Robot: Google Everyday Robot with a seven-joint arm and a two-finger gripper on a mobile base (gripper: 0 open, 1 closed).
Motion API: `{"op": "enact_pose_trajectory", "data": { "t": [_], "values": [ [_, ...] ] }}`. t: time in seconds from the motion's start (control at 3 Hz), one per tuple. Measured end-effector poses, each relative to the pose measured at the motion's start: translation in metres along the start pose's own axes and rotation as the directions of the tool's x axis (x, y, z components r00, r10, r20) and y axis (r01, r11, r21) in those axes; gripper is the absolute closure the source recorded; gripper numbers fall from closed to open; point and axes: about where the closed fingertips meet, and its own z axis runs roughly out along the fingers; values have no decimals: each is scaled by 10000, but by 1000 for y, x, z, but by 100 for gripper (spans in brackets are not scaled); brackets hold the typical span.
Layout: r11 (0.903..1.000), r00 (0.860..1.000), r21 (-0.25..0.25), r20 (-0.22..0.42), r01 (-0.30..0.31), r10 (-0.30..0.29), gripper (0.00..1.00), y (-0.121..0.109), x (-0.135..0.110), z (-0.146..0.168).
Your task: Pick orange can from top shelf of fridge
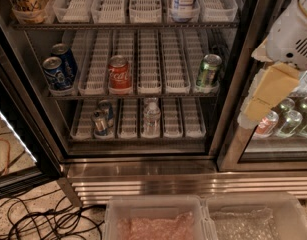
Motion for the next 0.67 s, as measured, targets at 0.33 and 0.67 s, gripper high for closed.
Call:
{"op": "enact_pose_trajectory", "data": {
  "t": [0.33, 0.67],
  "values": [
    [9999, 9997, 149, 246, -21, 17, 0, 11, -12, 3],
    [9993, 9921, 205, 1221, -324, 297, 0, 39, -60, 13]
  ]
}}
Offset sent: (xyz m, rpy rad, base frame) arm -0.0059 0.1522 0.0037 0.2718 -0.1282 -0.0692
